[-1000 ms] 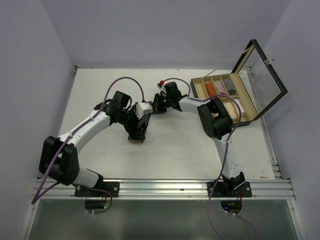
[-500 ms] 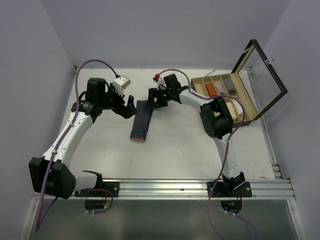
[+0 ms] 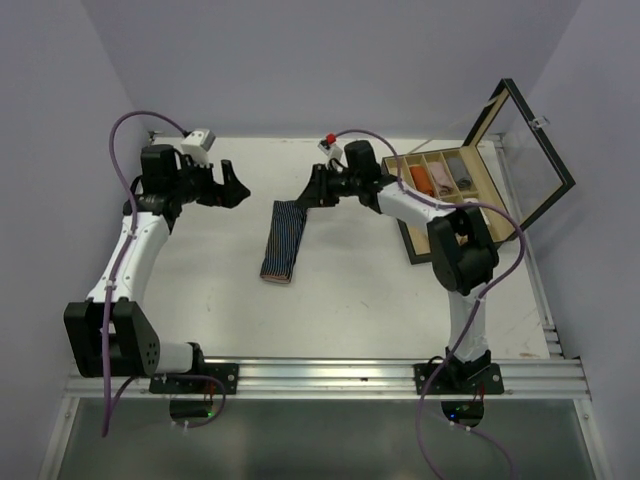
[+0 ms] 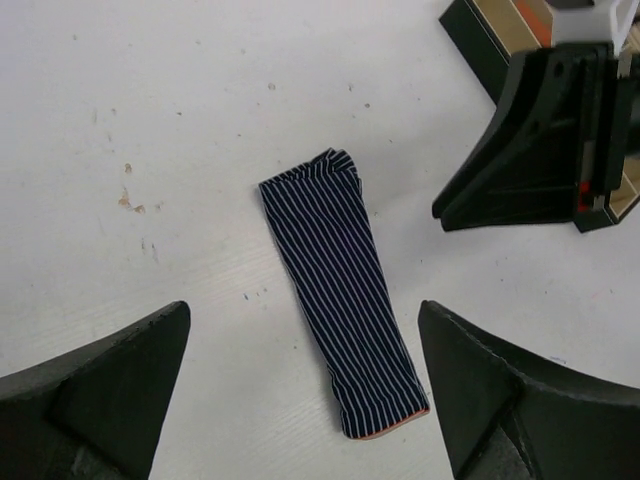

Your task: Roll the underwear

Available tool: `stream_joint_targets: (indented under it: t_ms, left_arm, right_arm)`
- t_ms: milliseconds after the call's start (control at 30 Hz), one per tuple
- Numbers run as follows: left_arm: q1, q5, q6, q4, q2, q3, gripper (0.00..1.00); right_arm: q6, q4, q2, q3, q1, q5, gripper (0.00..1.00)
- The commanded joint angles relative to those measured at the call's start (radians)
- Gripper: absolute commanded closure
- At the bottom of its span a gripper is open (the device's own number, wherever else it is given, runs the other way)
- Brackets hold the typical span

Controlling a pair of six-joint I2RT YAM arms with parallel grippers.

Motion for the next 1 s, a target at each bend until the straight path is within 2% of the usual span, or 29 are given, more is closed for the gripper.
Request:
stream_joint_targets:
  t_ms: [0, 233, 367, 567, 700, 800, 967]
  left_arm:
    - [0.069, 0.035, -0.086, 0.106, 0.016, 0.014, 0.00]
    - [0.111, 0.076, -0.116, 0.131, 0.011, -0.044, 0.00]
    - [0.116, 0.069, -0.094, 0.129, -0.007, -0.070, 0.00]
    - [0.152, 0.087, -0.080, 0.120, -0.021, -0.101, 0.00]
    - [0.172, 0.106, -0.064, 0.106, -0.029, -0.107, 0.00]
    - [0.174, 0.119, -0.041, 0.090, -0.032, -0.099, 0.00]
    - [0.176, 0.159, -0.031, 0.086, -0.044, -0.110, 0.00]
  right_arm:
    - [0.261, 0.255, -0.011, -0.089, 0.057, -0.052, 0.69]
    - [0.485, 0.470, 0.052, -0.188, 0.193, -0.019, 0.64]
    - [0.461, 0.447, 0.098, -0.244, 0.207, 0.018, 0.65]
    - [0.484, 0.519, 0.170, -0.402, 0.198, 0.011, 0.65]
    - [0.459, 0.551, 0.192, -0.387, 0.195, -0.089, 0.66]
    - [0.459, 0.579, 0.152, -0.373, 0.190, -0.233, 0.68]
    - [0.453, 0.574, 0.046, -0.320, 0.172, -0.298, 0.64]
